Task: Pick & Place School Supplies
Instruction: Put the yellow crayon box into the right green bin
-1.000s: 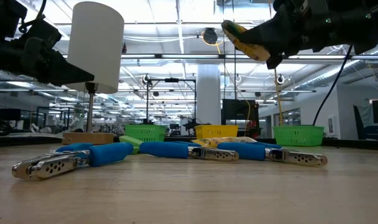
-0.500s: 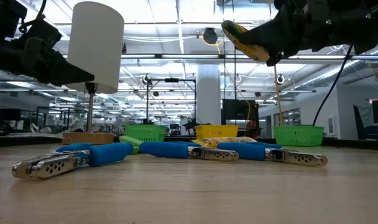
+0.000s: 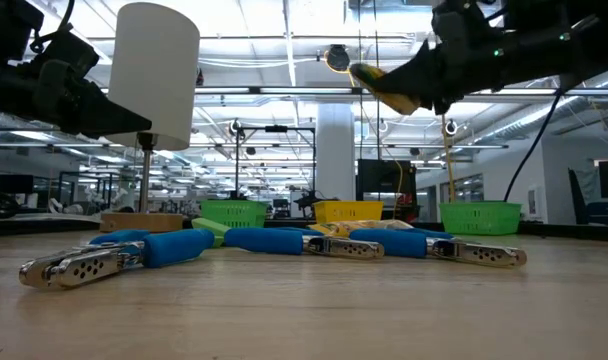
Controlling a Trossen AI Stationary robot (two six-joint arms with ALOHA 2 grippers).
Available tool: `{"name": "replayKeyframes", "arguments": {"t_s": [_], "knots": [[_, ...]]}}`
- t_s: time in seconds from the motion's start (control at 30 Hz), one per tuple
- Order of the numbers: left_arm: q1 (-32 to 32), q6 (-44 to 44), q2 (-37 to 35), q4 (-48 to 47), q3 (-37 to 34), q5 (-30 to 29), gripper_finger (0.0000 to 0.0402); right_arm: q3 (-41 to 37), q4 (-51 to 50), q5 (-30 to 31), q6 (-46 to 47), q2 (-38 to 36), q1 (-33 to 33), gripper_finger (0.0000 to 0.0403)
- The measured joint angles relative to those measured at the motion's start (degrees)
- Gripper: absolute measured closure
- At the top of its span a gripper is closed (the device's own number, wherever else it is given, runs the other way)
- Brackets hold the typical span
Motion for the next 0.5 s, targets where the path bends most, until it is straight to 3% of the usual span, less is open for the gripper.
{"name": "replayKeyframes", "arguments": {"t_s": [0.5], "knots": [[0.0,0.0,0.0,0.0,0.0,0.0,0.0380,0.0,-0.2,14.0,-0.2,0.0,-7.4,0.0294]]}}
